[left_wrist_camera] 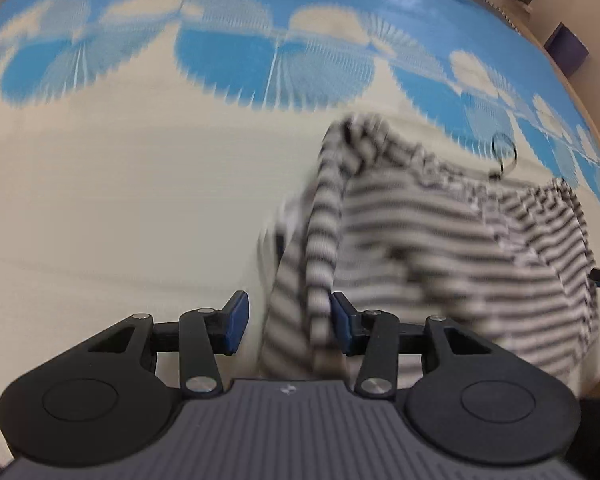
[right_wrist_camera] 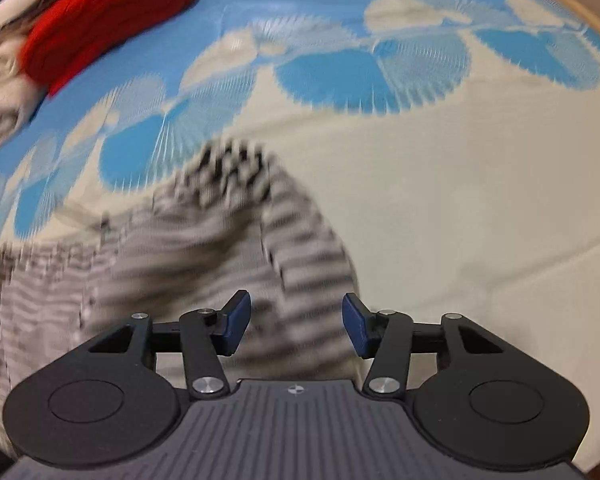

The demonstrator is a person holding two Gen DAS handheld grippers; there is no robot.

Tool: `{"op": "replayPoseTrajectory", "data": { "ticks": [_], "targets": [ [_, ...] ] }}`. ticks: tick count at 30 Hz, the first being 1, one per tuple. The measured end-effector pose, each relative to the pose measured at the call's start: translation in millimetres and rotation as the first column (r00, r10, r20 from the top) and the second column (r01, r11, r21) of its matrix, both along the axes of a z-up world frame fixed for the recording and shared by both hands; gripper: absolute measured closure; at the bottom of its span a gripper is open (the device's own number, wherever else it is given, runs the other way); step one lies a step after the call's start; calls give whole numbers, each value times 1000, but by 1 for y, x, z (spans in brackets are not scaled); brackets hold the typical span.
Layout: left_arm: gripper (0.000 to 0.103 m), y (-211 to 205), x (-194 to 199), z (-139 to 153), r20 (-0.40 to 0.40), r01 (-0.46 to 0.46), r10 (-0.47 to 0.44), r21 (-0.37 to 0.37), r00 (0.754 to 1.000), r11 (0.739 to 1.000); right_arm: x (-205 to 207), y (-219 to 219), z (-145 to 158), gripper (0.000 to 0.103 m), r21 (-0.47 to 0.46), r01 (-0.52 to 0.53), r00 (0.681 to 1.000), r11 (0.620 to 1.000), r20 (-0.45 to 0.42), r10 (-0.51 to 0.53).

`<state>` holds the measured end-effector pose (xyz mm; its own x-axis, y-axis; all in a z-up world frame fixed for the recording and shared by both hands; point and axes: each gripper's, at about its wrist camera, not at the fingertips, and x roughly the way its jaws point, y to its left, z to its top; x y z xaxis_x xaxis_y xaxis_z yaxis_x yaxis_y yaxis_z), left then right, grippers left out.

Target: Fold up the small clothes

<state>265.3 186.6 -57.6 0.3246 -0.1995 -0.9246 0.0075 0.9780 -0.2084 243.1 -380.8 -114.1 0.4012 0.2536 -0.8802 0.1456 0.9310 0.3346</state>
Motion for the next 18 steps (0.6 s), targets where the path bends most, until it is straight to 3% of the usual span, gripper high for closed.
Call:
{"op": "replayPoseTrajectory", "data": {
  "ticks": [3, 6, 10, 11, 12, 13, 14, 16, 18],
  "targets": [
    [53, 12, -18, -10, -66, 31, -35, -64, 997, 997, -21, 1, -11, 49, -4, -67, 995, 998, -78, 67],
    [53, 8, -31, -18, -101, 97, -103, -63, 990, 993, -39, 4, -24, 48, -14, -114, 984, 993, -137, 111],
    [54, 4, -36, -26, -134, 108, -116, -63, 984, 992, -44, 9, -19, 51, -30, -125, 985, 992, -125, 120],
    [54, 2, -37, -26, -135, 116, -123, -62, 983, 991, -45, 12, -16, 60, -33, -132, 984, 991, -127, 127],
    [67, 1, -38, -25, -132, 128, -135, -60, 982, 990, -47, 15, -12, 68, -30, -148, 982, 989, -120, 143],
    [81, -1, -39, -22, -120, 146, -153, -60, 981, 987, -50, 19, -6, 87, -28, -169, 981, 985, -99, 166],
    [92, -1, -41, -17, -94, 164, -169, -65, 981, 984, -52, 20, 2, 100, -35, -187, 981, 982, -68, 184],
    [93, 5, -45, -1, -22, 158, -160, -72, 987, 985, -54, 7, 20, 101, -14, -146, 989, 989, 24, 146],
    [93, 23, -49, 20, 61, 99, -92, -135, 994, 986, -58, -21, 39, 103, 70, -21, 995, 997, 99, 14]
  ]
}}
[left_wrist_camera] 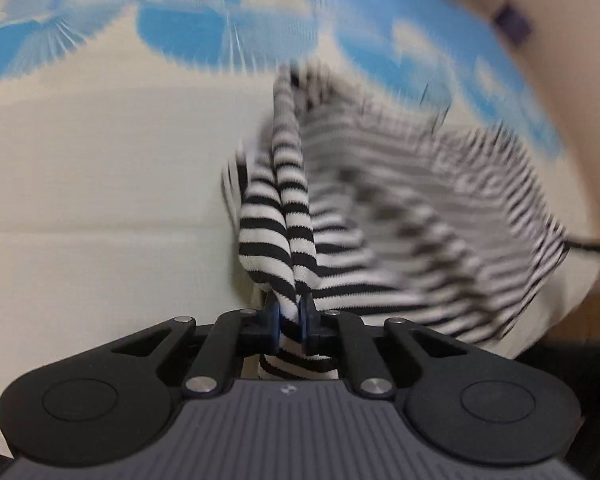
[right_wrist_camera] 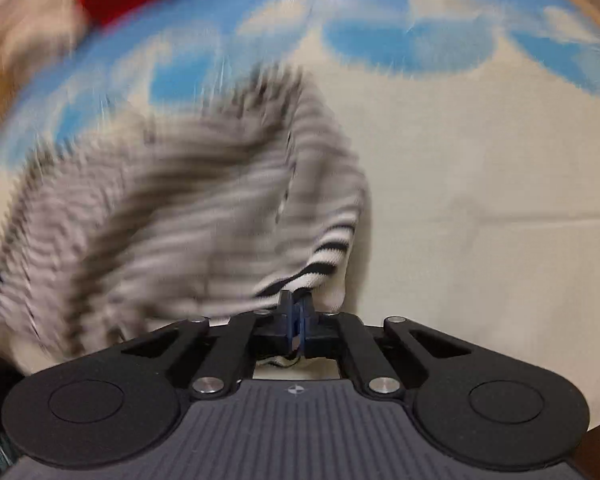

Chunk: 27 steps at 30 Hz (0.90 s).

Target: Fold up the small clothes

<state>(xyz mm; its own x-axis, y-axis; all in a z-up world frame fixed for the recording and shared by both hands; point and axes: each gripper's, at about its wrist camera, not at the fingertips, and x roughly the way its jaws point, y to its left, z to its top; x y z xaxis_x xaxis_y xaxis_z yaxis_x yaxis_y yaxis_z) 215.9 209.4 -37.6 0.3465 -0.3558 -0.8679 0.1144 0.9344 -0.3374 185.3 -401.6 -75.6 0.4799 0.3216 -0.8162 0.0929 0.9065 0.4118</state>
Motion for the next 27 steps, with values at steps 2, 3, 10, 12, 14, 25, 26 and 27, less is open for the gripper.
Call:
{"op": "replayPoseTrajectory", "data": {
  "ticks": [2, 3, 10, 12, 14, 25, 26, 27],
  "targets": [
    [93, 7, -7, 11, 41, -16, 15, 30, 999, 999, -7, -16, 8, 103, 22, 44, 999, 999, 17, -45],
    [93, 4, -8, 7, 22, 7, -9, 94, 1000, 996, -9, -16, 6, 103, -13, 28, 1000, 1000, 3, -28],
    [99, -12, -8, -35, -191, 94, -43, 267, 981, 959, -6, 0, -43, 103, -165, -89, 964, 982, -263, 43],
    [97, -14, -5, -27, -156, 72, -32, 256, 987, 964, -4, 7, -44, 103, -180, -131, 957, 975, -278, 77],
    [92, -15, -3, -14, -92, 38, -16, 243, 996, 969, -2, 16, -36, 99, -233, -150, 962, 961, -257, 88],
    [48, -32, 30, 5, 143, -145, 130, 104, 981, 984, 20, 30, -3, 61, -327, -29, 995, 944, 83, 59],
    [48, -32, 34, 3, 153, -158, 143, 87, 978, 984, 23, 32, -4, 61, -324, -10, 994, 946, 103, 46],
    [48, -34, 39, 0, 160, -170, 155, 82, 975, 982, 27, 33, -4, 61, -324, 12, 992, 946, 124, 30]
  ]
}}
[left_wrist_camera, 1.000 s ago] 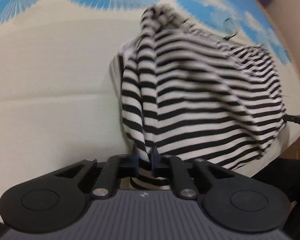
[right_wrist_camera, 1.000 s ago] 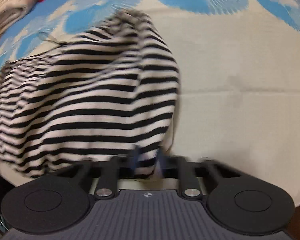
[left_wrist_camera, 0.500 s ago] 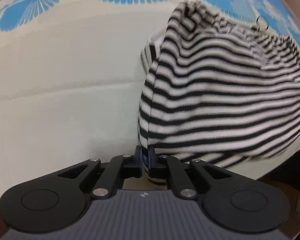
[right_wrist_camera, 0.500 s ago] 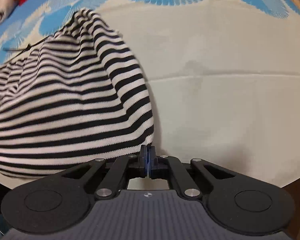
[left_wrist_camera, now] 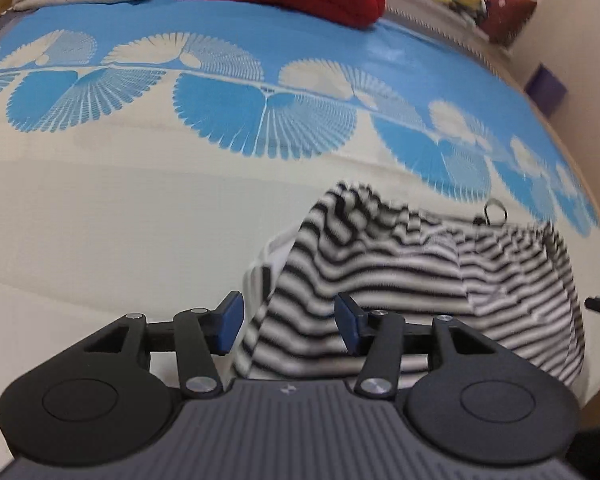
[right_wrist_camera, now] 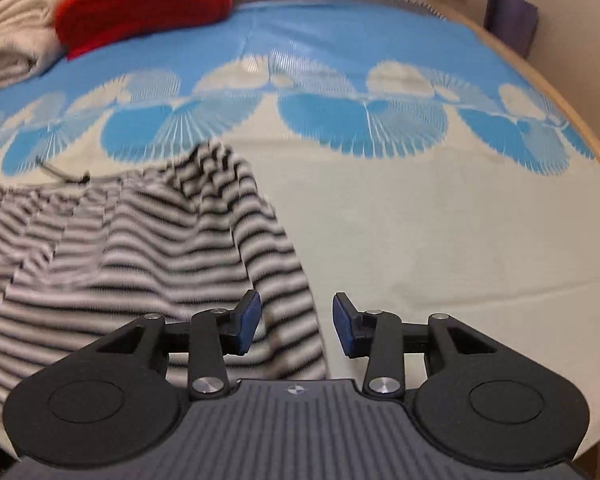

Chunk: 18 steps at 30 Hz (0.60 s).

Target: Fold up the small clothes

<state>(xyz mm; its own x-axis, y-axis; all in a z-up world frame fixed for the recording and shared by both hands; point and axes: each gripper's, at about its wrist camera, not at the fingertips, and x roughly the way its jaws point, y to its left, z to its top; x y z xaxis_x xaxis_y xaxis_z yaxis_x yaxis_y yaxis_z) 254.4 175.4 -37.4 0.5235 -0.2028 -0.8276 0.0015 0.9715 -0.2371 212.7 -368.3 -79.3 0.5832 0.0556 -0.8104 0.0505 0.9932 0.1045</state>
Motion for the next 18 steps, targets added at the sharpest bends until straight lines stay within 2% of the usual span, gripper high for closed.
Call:
{"op": "replayPoseTrajectory", "data": {
  "ticks": [7, 11, 12, 13, 14, 15, 17, 18],
  "targets": [
    [48, -14, 36, -16, 25, -27, 26, 29, 999, 999, 37, 23, -11, 61, -61, 27, 998, 998, 61, -23],
    [49, -20, 53, -25, 11, -23, 22, 44, 1000, 999, 57, 33, -27, 61, -66, -22, 999, 998, 27, 24],
    [62, -20, 56, -26, 14, -18, 17, 48, 1000, 999, 62, 35, -29, 62, -64, -33, 999, 997, 19, 35],
    [77, -20, 58, -27, 21, -11, 10, 48, 1000, 999, 66, 35, -31, 72, -53, -42, 999, 998, 15, 43],
    [101, -20, 61, -26, 37, -5, 3, 54, 999, 999, 71, 34, -32, 102, -27, -50, 999, 998, 18, 50],
    [102, -19, 61, -23, 72, -15, 10, 70, 997, 997, 74, 33, -30, 103, -22, -36, 998, 999, 41, 37],
    [102, -15, 63, -14, 142, -67, 50, 119, 989, 991, 78, 28, -19, 103, -60, 54, 990, 997, 132, -46],
    [102, -9, 65, -14, 148, -106, 89, 114, 985, 988, 81, 21, -15, 103, -34, 93, 984, 995, 154, -86]
  ]
}}
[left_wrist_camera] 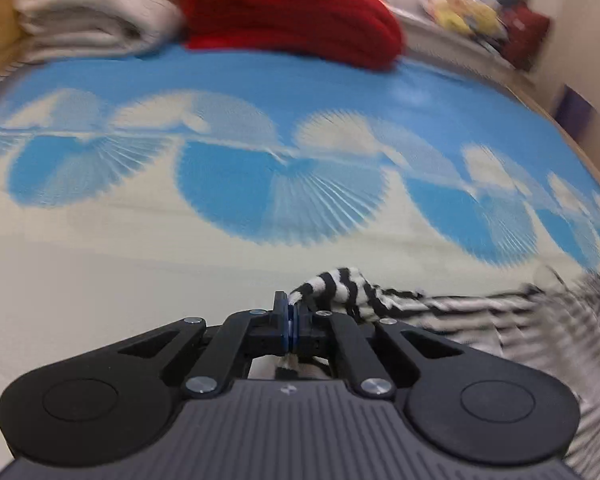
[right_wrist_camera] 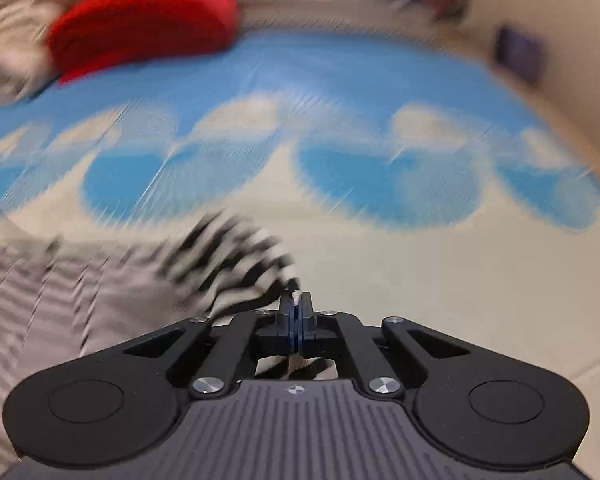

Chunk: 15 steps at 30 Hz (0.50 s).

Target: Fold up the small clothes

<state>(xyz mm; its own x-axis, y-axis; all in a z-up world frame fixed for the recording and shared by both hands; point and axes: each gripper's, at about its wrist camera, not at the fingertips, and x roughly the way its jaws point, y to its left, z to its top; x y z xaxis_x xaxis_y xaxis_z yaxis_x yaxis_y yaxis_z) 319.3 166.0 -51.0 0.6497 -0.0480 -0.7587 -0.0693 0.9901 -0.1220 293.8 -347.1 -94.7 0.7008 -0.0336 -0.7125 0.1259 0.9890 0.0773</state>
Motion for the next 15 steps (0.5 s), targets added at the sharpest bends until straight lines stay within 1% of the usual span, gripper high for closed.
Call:
{"op": "replayPoseTrajectory", "data": {
  "ticks": [1, 2, 3, 4, 5, 6, 7, 8, 9, 10, 11, 13, 15],
  "targets": [
    [101, 5, 2, -2, -10, -28, 28, -20, 1000, 999, 3, -6, 0, 103, 36, 28, 1000, 999, 4, -29],
    [101, 7, 5, -5, -32, -37, 36, -35, 999, 999, 7, -8, -3, 103, 59, 38, 999, 998, -16, -37],
    [94, 6, 9, -10, -69, -20, 17, -40, 997, 999, 12, -7, -9, 103, 56, 38, 998, 998, -58, -35],
    [93, 3, 12, -17, -122, 8, -13, -45, 992, 999, 15, -4, -15, 102, 25, 41, 995, 999, -91, -39],
    [83, 0, 15, -24, -185, 36, -44, -45, 982, 998, 17, -2, -20, 101, 4, 45, 992, 999, -119, -44],
    [74, -2, 15, -28, -223, 46, -50, -22, 973, 999, 20, -2, -25, 99, 9, 45, 986, 999, -160, -43],
    [71, -3, 12, -27, -223, 46, -43, 8, 974, 999, 21, -3, -29, 92, 28, 46, 980, 999, -194, -40],
    [65, -1, 9, -21, -202, 44, -38, 23, 979, 999, 20, -4, -28, 82, 29, 54, 978, 998, -202, -47],
    [59, 3, 5, -13, -180, 36, -33, 15, 983, 999, 17, -4, -24, 77, 18, 62, 980, 998, -192, -58],
    [58, 8, -1, -5, -152, 27, -29, -15, 988, 1000, 13, -6, -18, 67, 7, 67, 983, 998, -170, -65],
    [58, 13, -7, 2, -134, 27, -33, -51, 990, 998, 8, -8, -13, 63, 6, 69, 987, 998, -147, -67],
    [58, 19, -17, 11, -130, 48, -63, -109, 990, 993, -6, -11, 1, 63, 39, 41, 994, 998, -99, -37],
    [58, 15, -26, 15, -142, 124, -146, -150, 979, 981, -19, -10, 11, 63, 78, -26, 998, 997, -61, 31]
  ]
}}
